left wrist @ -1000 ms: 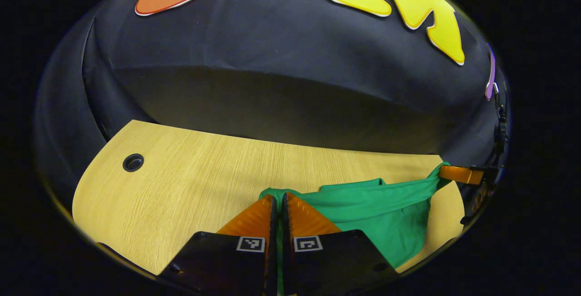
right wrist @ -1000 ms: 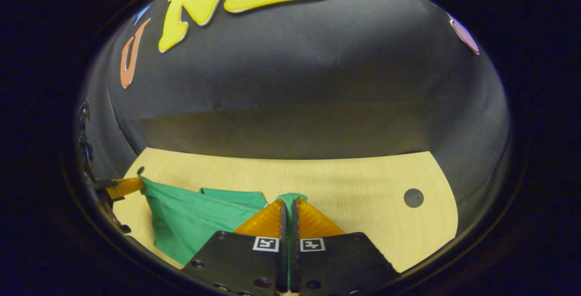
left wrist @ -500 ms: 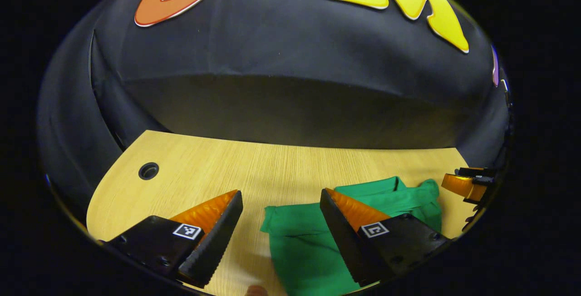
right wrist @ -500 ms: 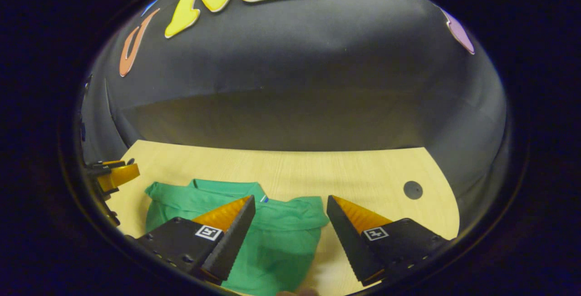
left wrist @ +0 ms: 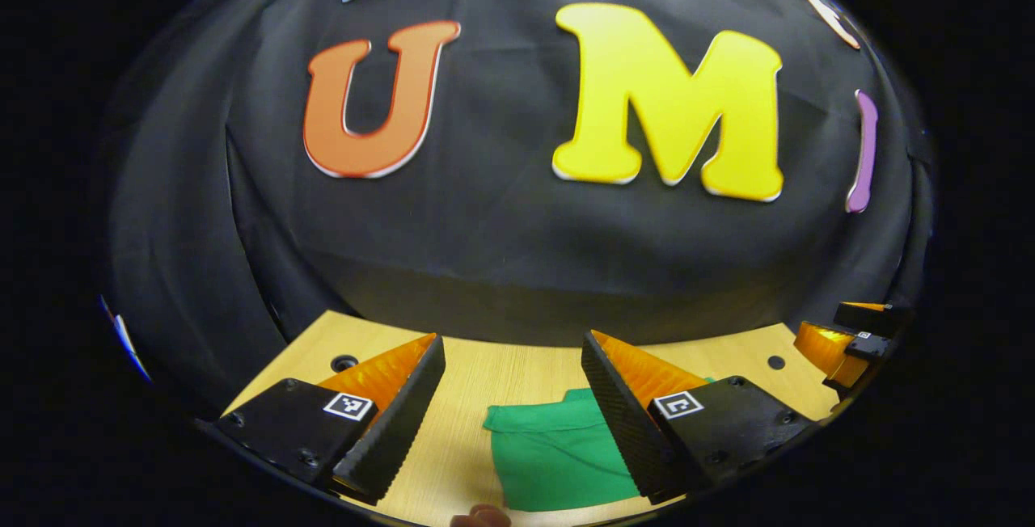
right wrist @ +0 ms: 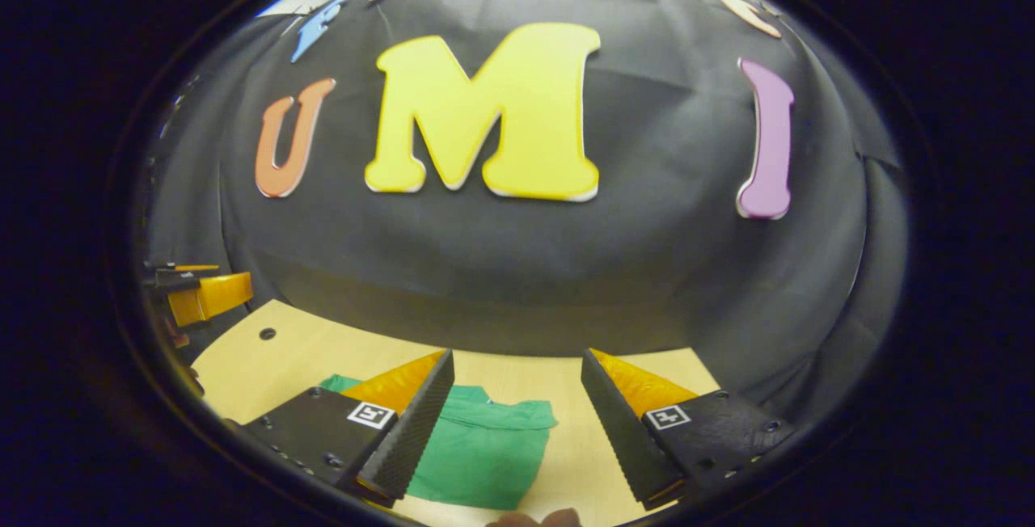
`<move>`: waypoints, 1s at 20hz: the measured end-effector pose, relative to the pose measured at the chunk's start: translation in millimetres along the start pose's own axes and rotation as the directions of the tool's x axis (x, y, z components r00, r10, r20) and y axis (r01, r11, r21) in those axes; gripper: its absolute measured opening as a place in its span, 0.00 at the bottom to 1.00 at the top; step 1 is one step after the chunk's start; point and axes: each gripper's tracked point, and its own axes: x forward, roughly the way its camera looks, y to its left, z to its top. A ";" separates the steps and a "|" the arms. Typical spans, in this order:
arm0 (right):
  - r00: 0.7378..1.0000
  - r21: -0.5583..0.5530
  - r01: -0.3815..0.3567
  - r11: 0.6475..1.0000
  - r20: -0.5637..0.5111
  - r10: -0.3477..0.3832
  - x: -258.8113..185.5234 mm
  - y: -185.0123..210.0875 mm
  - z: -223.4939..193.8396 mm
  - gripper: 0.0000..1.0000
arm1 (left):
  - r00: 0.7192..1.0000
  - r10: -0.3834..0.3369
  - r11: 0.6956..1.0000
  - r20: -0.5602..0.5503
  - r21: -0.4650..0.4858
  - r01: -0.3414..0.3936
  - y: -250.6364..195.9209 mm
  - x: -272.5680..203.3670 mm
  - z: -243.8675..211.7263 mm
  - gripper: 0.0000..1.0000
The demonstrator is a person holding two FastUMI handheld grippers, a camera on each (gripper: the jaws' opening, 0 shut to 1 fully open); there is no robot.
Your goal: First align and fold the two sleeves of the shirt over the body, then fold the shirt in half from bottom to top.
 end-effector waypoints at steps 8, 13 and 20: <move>0.990 0.000 0.008 1.000 0.139 -0.008 -159.6 4.3 31.2 0.95 | 0.986 -0.013 0.998 0.166 0.064 0.002 -26.3 -145.9 59.2 1.00; 0.986 -0.011 -0.001 1.000 0.166 0.003 -223.9 17.2 25.0 0.95 | 0.984 -0.023 0.998 0.174 0.059 0.013 -33.1 -200.1 49.8 1.00; 0.979 -0.007 -0.002 1.000 0.205 0.004 -241.8 26.8 35.3 0.95 | 0.986 -0.033 0.997 0.165 0.070 0.022 -37.6 -219.1 44.2 1.00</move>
